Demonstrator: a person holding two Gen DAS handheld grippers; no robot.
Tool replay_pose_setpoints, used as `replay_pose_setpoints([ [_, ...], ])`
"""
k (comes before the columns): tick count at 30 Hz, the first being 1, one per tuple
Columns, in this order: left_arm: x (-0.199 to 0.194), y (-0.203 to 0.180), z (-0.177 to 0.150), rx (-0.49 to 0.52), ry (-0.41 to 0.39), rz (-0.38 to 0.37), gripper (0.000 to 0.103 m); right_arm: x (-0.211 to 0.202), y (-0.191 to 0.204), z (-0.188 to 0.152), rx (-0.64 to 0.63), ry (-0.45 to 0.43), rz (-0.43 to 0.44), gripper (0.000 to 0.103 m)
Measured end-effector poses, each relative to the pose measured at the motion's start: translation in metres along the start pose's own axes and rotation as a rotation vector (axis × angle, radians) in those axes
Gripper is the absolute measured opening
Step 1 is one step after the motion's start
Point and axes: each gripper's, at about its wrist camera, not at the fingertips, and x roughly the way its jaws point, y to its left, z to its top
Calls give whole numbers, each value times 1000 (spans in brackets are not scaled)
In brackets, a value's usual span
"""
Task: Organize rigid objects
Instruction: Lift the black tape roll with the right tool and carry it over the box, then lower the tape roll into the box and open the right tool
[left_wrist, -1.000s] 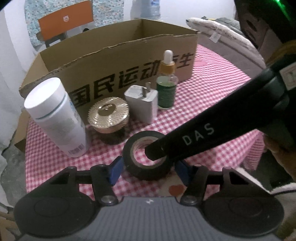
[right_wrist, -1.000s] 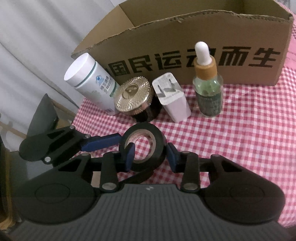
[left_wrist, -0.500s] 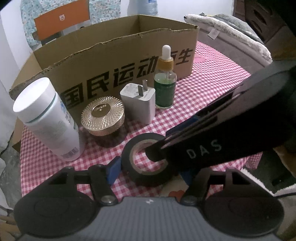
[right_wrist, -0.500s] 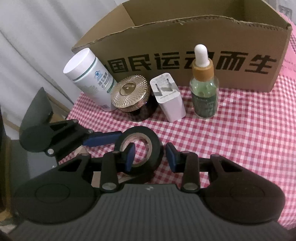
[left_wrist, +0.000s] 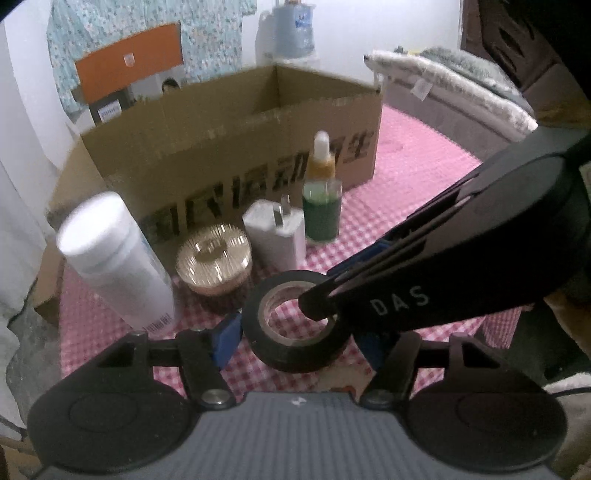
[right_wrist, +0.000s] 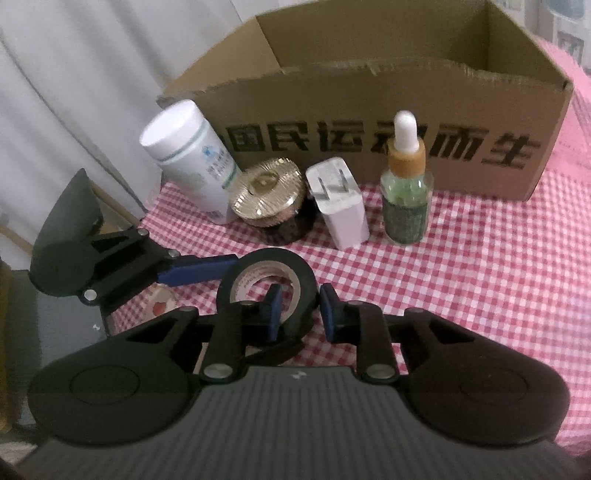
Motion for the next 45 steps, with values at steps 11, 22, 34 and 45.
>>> replay_pose_setpoints([
  [11, -66, 35, 75, 8, -183, 59, 67, -83, 32, 67, -185, -228, -13, 22],
  [22, 9, 102, 183, -3, -32, 57, 67, -42, -16, 215, -197, -137, 32, 23],
  [34, 147, 156, 214, -79, 255, -3, 67, 100, -94, 293, -24, 143, 48, 21],
  [45, 204, 158, 211, -47, 332, 0, 67, 151, -113, 286, 21, 208, 8, 22],
])
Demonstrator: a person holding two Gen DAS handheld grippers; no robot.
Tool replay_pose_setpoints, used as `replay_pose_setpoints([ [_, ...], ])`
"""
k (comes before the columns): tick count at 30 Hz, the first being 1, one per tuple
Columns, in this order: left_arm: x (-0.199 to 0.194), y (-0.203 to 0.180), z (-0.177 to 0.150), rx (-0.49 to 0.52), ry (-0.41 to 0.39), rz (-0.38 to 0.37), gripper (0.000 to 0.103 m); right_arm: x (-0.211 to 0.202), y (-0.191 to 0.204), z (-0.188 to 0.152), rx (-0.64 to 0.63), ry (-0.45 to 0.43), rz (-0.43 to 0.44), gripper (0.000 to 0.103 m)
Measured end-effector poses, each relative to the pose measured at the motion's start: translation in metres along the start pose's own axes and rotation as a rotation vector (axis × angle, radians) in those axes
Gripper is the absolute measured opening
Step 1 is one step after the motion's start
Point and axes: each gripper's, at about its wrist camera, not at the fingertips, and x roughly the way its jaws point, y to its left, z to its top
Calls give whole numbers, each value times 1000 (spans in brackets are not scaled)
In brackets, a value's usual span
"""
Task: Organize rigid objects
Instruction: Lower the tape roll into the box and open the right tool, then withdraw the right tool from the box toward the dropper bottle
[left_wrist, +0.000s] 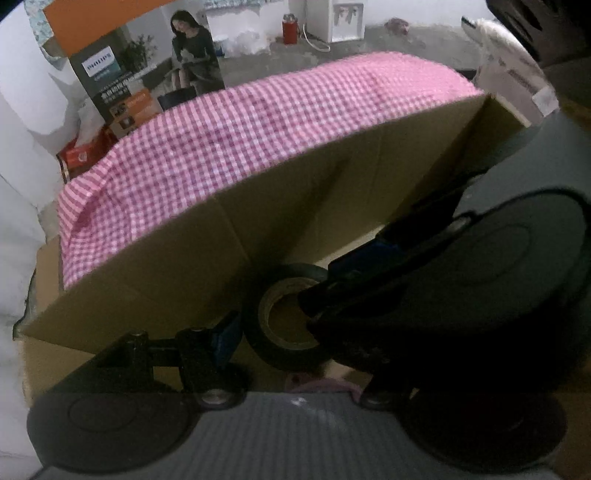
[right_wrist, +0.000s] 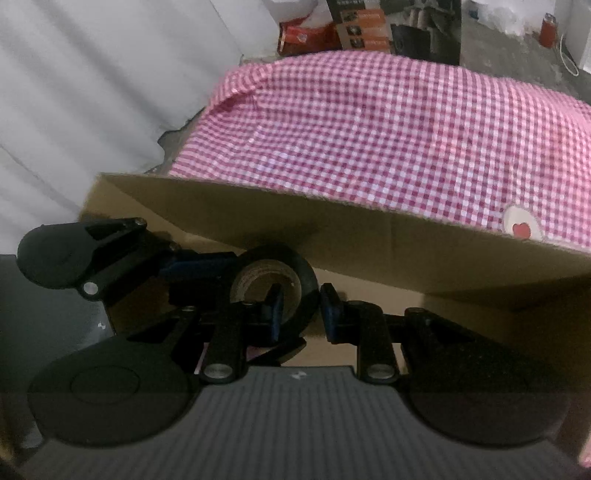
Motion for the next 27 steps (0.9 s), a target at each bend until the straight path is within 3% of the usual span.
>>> replay_pose_setpoints([
  [11, 6, 9, -11, -13, 77, -45, 67, 15, 7, -5, -15, 54, 24, 25],
  [12, 4, 10, -11, -26, 77, -46, 68, 16, 8, -4, -19, 55, 20, 27],
  [15, -8, 14, -13, -53, 45, -32, 80, 7, 9, -2, -7, 31, 3, 48],
  [17, -21, 15, -15, -60, 19, -29, 80, -7, 8, -2, -3, 7, 13, 59],
  [23, -76, 17, -26, -87, -84, -38, 85, -63, 14, -17, -6, -92, 28, 76],
  [27, -117, 12, -40, -95, -166, -41, 85, -115, 20, -44, -15, -200, 39, 80],
])
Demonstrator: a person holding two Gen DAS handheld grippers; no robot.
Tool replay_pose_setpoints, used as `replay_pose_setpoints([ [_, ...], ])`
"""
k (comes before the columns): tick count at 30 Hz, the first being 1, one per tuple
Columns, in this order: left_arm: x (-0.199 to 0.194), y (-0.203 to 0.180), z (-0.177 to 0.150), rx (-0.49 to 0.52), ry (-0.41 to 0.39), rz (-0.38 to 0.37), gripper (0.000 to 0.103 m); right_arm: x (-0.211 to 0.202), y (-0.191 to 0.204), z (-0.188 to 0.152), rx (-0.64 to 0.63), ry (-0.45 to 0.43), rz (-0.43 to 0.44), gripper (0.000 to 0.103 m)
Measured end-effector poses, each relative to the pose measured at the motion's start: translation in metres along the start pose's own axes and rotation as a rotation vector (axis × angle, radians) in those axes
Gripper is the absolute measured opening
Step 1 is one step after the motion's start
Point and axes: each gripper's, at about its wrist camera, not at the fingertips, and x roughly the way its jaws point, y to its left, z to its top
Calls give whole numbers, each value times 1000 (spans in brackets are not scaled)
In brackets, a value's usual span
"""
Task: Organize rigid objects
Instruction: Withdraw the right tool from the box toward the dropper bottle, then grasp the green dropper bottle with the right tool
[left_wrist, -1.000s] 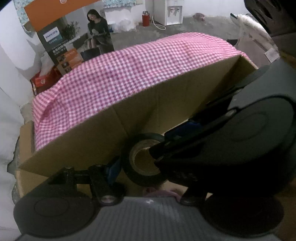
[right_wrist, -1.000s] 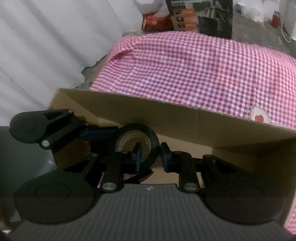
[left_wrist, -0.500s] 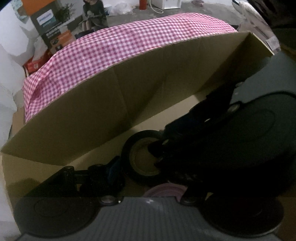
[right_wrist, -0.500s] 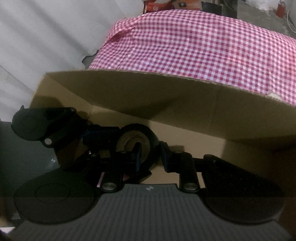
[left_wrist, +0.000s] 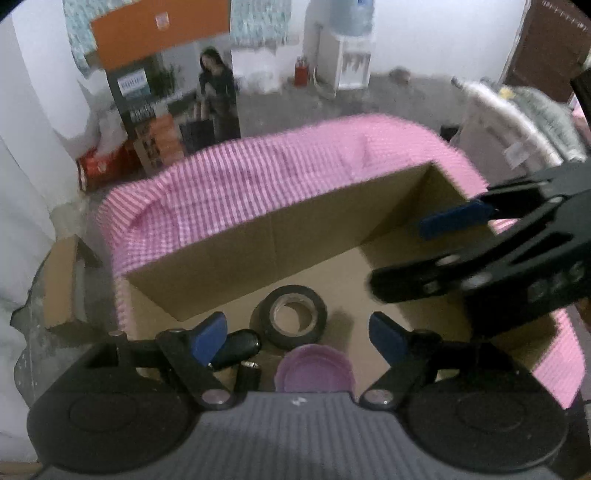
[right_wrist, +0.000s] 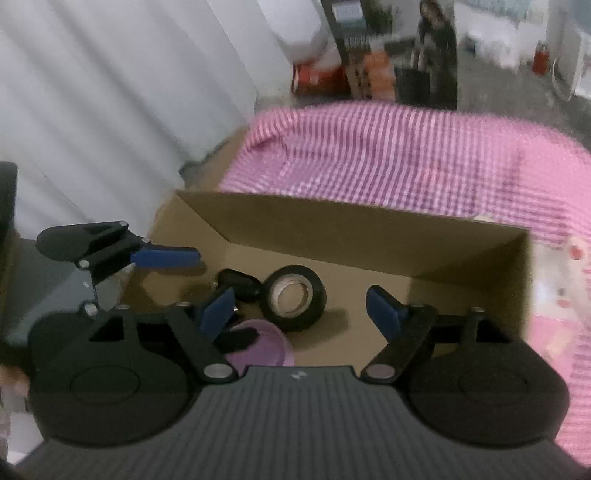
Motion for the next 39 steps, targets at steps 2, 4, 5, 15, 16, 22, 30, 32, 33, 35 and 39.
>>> replay_pose_setpoints([
  [2, -26, -5, -9, -3, -49, -6, 85, -31, 3, -13, 9, -58, 16, 81],
  [4, -54, -10, -22, -3, -102, -14, 88, -64, 6, -30, 8, -122, 38, 81],
  [5, -64, -10, -30, -1, -126, -20, 90, -81, 8, -41, 6, -161, 43, 82],
  [15, -101, -70, -133, 48, -259, -94, 93, -148, 20, -178, 15, -329, 11, 83],
  [16, -95, -78, -142, 57, -262, -95, 93, -145, 22, -190, 19, -336, -5, 83],
  [22, -55, -132, -170, 156, -280, -68, 92, -114, 23, -234, 62, -300, -41, 82],
  [30, -20, -159, -173, 275, -309, -5, 71, -77, 18, -227, 58, -234, -33, 52],
  [32, -11, -160, -170, 283, -298, 12, 66, -70, 16, -224, 51, -220, -35, 46],
  [33, -7, -160, -168, 283, -288, 11, 59, -67, 16, -222, 46, -211, -37, 45],
  [35, -1, -161, -166, 284, -268, 6, 53, -61, 14, -220, 40, -200, -34, 39],
  [39, 7, -161, -162, 284, -246, -13, 39, -51, 10, -216, 29, -176, -27, 33],
])
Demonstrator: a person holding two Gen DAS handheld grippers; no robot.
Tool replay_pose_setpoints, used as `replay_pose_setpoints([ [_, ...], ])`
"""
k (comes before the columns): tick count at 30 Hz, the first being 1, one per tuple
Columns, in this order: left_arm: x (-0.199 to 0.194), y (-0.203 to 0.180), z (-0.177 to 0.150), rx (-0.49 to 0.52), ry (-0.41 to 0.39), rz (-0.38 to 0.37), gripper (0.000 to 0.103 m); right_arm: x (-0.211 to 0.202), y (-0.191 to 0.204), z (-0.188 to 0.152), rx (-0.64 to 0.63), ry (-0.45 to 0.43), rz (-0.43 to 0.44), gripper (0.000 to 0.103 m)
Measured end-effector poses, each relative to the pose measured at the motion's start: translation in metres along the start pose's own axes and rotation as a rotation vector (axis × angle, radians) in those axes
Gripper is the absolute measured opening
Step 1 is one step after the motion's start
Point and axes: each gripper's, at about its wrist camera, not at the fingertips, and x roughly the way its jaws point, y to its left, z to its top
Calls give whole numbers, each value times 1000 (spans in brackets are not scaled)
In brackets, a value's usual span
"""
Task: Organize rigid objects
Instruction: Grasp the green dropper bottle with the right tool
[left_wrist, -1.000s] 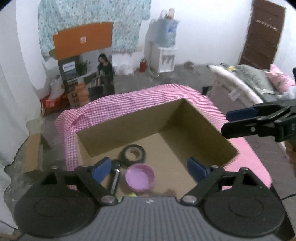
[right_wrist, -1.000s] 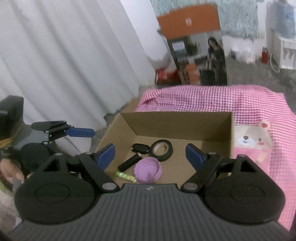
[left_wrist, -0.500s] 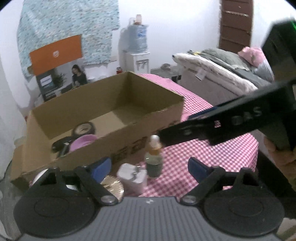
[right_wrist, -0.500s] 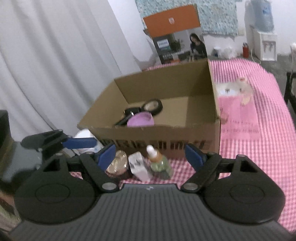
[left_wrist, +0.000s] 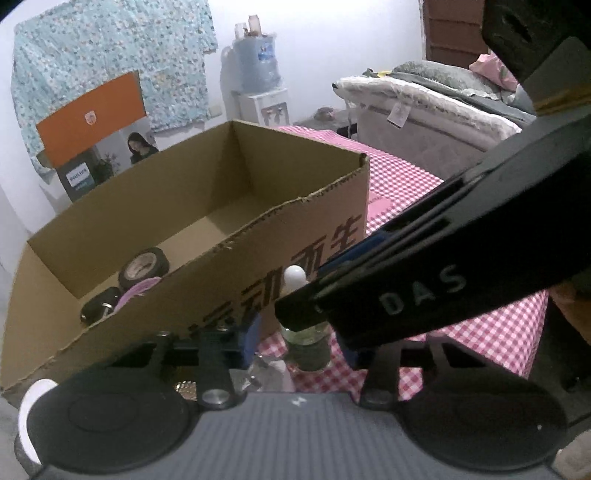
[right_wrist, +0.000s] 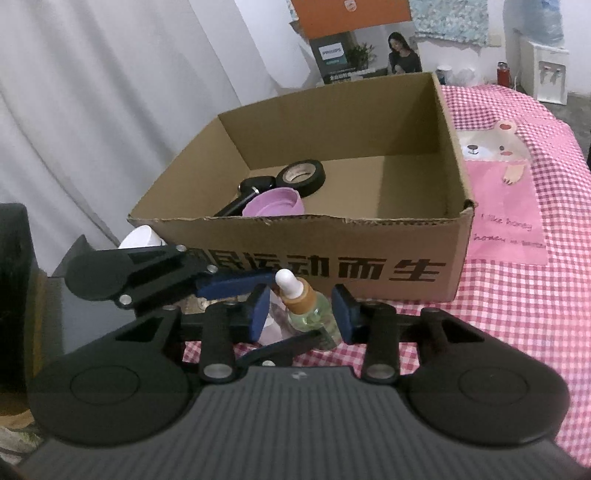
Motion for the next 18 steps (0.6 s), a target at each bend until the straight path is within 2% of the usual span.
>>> replay_pose_setpoints([
  [2, 3, 1, 0, -9, 7, -8, 34, 4, -1, 1, -5, 11, 9, 27],
  [5, 5, 0, 0, -16, -2, -9, 33, 8, -1, 3, -20, 11, 18, 22],
  [11, 4, -9, 0, -17, -15, -33, 33, 0, -2, 3, -40, 26, -6, 21],
  [18, 11, -26, 0, 62, -10, -17, 35, -9, -8, -5, -35, 28, -16, 21],
])
